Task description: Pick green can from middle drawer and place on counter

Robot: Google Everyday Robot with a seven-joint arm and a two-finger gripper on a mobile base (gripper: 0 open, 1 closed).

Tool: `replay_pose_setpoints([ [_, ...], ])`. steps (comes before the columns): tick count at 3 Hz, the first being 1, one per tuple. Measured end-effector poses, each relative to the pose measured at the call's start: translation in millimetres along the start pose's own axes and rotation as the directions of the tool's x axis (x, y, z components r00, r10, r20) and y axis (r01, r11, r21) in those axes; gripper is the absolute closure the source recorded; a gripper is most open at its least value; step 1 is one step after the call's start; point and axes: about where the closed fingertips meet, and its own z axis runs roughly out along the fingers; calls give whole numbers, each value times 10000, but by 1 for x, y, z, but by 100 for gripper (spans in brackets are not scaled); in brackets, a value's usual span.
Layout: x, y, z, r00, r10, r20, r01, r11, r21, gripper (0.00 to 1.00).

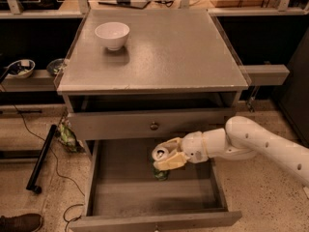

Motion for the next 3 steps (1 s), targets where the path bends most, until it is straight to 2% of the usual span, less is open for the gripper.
replay_pose_setpoints([
  [2,-3,-3,-3,10000,10,45,-10,10000,75,100],
  [3,-29,-5,-22,9997,-256,64,253,9989,399,100],
])
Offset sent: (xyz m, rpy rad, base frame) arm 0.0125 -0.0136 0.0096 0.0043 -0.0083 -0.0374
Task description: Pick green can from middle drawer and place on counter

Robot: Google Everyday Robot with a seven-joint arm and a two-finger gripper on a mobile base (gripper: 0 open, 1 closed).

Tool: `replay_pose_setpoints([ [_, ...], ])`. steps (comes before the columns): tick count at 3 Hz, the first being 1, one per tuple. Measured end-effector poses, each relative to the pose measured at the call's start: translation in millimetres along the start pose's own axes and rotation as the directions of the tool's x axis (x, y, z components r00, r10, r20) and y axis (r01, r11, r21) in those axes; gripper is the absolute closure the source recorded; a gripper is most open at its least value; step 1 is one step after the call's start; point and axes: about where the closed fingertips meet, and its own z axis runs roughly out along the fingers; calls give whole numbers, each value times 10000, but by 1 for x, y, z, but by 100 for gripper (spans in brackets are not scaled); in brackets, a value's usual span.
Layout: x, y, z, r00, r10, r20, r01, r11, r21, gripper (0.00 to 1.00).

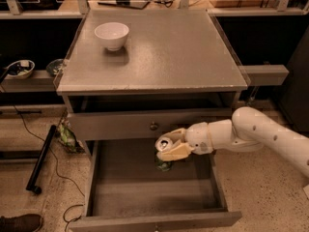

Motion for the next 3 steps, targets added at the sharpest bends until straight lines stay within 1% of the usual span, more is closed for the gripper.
replay_pose_setpoints([
  [1,-36,2,-22,9992,-394,-88,397,9988,280,100],
  [2,-80,5,-44,9957,-904,-181,912,9946,489,100],
  [3,-83,4,-47,9956,-917,-188,927,9941,559,100],
])
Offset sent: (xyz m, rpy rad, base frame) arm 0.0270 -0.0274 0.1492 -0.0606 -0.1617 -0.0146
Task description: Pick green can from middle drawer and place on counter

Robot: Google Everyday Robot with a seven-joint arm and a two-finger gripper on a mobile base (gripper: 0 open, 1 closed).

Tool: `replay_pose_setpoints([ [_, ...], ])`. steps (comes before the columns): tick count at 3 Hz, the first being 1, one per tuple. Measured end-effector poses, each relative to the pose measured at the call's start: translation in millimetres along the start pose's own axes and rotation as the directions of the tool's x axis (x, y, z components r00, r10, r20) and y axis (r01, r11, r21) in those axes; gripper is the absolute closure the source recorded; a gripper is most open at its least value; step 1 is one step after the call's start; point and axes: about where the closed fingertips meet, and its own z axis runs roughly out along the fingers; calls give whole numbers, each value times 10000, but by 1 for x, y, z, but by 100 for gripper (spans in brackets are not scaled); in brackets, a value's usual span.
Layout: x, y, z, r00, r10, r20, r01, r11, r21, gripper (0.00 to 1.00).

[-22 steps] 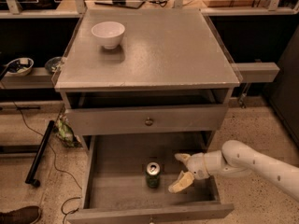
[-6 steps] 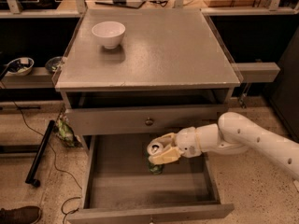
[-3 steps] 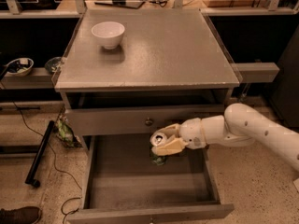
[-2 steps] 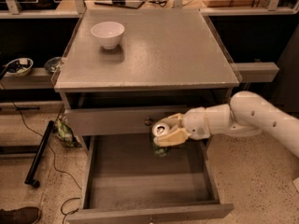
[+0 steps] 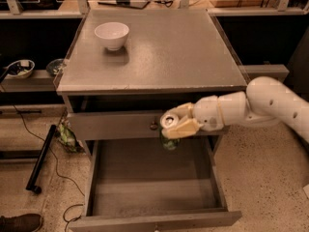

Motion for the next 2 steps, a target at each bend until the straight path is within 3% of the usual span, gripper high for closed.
replay_pose_setpoints([
  [1,-13,-5,-13,10000,-51,-28,52,9996,261,100],
  [2,-43,-10,-38,9995,-244,-200,258,9971,713,100],
])
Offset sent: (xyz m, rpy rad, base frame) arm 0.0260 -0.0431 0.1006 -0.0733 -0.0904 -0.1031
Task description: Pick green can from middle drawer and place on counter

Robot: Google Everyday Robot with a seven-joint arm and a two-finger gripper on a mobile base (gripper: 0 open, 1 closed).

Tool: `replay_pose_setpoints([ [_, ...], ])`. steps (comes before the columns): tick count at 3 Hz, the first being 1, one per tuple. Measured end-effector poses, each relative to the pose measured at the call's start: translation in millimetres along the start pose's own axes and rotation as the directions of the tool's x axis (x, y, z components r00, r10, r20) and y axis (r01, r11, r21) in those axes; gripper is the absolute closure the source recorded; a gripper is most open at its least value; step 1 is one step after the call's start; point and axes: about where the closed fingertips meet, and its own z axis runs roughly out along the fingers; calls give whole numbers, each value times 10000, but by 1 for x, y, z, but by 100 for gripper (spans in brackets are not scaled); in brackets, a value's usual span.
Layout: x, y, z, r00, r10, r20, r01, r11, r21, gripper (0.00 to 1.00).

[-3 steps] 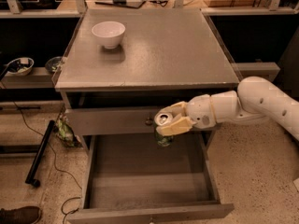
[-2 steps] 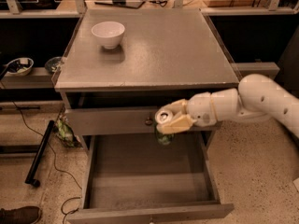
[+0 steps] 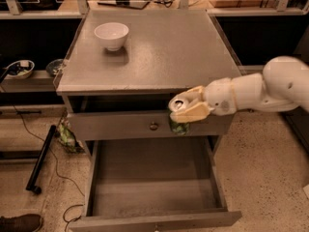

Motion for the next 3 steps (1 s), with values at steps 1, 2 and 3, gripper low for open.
replay_pose_setpoints([
  [1,-38,-11,-25,9995,-295,-73,297,9990,344,100],
  [2,-39,-11,-24,9996,-292,-60,294,9990,327,100],
  [3,-55,-19,-35,9994,-344,-86,347,9986,405,100],
])
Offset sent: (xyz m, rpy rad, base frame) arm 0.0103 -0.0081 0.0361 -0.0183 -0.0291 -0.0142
